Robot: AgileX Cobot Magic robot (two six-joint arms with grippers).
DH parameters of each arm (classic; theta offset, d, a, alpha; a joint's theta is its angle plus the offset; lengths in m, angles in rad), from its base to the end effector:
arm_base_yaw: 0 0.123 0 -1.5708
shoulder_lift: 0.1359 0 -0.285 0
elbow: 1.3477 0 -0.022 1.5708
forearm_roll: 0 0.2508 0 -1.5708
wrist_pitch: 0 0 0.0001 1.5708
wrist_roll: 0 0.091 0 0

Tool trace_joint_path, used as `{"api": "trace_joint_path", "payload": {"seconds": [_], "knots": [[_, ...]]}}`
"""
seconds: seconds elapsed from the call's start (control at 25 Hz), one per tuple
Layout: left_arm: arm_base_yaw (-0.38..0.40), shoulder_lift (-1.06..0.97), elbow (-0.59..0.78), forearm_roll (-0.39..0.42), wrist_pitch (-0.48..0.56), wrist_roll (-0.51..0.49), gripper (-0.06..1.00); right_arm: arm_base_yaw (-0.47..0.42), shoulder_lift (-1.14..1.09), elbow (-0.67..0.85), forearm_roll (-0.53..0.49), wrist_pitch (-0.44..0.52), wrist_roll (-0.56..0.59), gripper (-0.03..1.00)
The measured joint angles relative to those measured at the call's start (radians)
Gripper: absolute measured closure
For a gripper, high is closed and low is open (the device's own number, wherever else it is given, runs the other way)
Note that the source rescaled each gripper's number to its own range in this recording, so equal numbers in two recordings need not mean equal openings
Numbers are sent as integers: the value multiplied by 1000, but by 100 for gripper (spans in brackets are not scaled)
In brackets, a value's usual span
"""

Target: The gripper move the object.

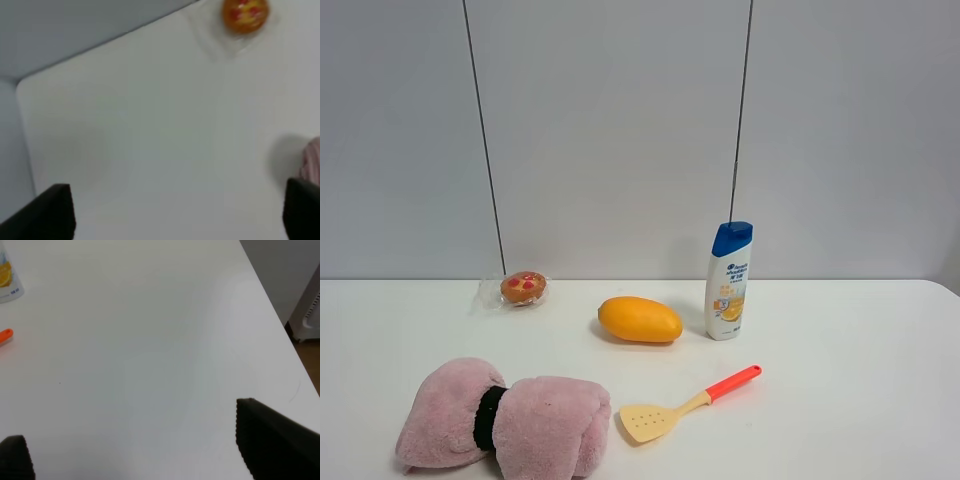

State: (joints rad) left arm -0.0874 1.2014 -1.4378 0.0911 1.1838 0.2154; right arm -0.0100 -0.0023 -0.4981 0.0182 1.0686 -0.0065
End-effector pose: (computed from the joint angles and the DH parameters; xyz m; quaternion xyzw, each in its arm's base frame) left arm 0.2238 -0.0119 0.4322 0.1427 0.9256 0.0676 0.3439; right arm -0.0053 0.0015 0.2761 0.0011 0.8551 0.0048 0.5184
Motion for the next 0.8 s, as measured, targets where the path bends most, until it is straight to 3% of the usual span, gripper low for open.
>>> {"api": "trace_joint_path", "payload": {"seconds": [0.16,0.32,0.6,0.8], "knots": [[128,-327,244,-25,-5,-50,23,0,0,0,0,0,0,-3],[204,-680,499,-79,-17,-60,23,0,0,0,0,0,0,-3],[214,-1136,790,-182,27,-80,19,0,0,0,0,0,0,-3],[214,-1205,861,-185,38,-87,17,0,0,0,0,0,0,-3]]}}
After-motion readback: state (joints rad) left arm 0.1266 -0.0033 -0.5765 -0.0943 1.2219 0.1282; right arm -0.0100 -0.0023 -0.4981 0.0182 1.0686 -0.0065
